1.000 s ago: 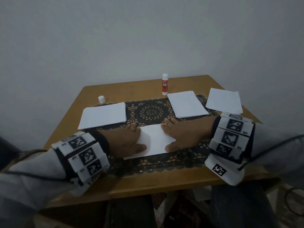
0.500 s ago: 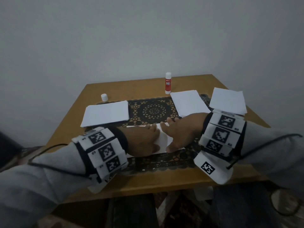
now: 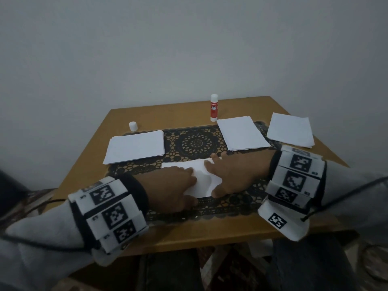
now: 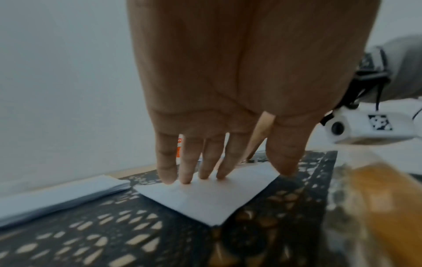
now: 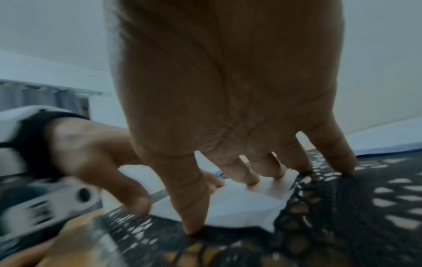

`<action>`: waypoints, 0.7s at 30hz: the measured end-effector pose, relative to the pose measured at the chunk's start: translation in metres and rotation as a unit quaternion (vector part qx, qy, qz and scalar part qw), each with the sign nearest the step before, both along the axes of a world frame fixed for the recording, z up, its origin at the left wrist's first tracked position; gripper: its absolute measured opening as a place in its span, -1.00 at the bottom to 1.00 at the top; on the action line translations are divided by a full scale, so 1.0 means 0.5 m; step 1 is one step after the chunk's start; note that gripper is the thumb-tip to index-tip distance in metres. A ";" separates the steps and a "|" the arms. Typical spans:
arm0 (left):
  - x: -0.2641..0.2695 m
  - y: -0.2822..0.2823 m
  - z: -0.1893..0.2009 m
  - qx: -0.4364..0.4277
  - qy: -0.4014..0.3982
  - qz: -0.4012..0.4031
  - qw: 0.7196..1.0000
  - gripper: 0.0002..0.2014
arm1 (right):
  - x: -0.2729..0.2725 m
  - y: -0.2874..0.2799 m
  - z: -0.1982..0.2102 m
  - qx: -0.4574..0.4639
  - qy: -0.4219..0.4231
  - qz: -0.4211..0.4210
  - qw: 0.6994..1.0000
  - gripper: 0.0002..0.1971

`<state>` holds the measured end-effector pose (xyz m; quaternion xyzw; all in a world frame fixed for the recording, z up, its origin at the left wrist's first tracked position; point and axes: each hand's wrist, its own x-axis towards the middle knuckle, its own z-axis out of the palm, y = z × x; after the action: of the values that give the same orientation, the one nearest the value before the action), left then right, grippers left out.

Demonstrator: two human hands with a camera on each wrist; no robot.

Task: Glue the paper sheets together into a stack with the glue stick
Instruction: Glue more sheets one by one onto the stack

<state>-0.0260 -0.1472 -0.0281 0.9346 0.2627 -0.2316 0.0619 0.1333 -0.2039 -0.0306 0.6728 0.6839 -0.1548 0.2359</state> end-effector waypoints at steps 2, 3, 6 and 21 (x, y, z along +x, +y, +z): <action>-0.005 0.016 -0.006 0.026 -0.013 0.017 0.999 -0.32 | -0.003 -0.016 0.002 -0.005 0.007 0.017 1.000 -0.15; -0.010 0.025 -0.009 0.034 -0.015 0.032 0.999 -0.28 | -0.005 -0.024 0.001 -0.009 0.006 0.024 1.000 -0.18; -0.018 0.048 -0.015 0.036 -0.049 0.061 0.996 -0.17 | -0.002 -0.041 -0.002 0.011 -0.004 0.040 0.999 -0.32; -0.016 0.123 -0.019 -0.060 -0.189 0.130 0.971 -0.88 | 0.060 -0.012 0.002 0.233 0.218 -0.088 0.944 -0.91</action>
<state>-0.0341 -0.0856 -0.0377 0.9136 0.3514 -0.0557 0.1967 0.1633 -0.2097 -0.0294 0.7161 0.6739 -0.1537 -0.0972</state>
